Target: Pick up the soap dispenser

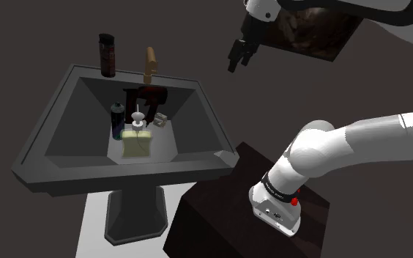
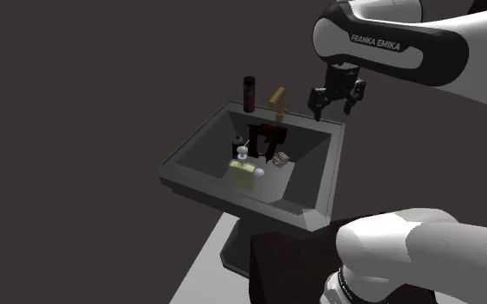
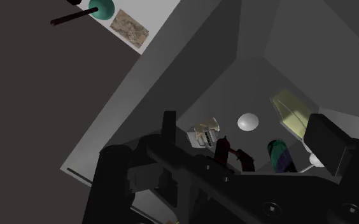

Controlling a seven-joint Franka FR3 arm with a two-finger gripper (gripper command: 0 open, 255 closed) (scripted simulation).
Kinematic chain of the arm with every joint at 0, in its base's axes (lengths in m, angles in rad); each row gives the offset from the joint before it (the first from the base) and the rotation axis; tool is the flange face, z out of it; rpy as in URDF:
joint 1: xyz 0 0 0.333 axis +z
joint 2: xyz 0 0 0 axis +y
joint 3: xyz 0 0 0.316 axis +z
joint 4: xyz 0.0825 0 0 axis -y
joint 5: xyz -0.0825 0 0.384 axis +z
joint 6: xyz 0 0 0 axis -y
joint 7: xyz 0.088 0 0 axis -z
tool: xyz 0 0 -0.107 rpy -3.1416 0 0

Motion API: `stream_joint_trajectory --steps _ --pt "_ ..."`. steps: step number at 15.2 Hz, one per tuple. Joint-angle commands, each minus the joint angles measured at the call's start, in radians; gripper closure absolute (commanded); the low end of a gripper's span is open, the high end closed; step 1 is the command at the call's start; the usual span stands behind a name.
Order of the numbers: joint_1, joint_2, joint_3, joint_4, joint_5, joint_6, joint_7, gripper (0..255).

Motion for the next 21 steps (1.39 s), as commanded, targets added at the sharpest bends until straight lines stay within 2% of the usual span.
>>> stream_joint_trajectory --steps 1,11,21 --pt "0.0 0.0 0.0 0.0 0.0 0.0 0.0 0" --pt "0.067 0.21 -0.012 -0.133 0.056 0.36 -0.076 0" --pt "0.144 0.533 -0.009 -0.134 0.139 0.696 -0.184 0"
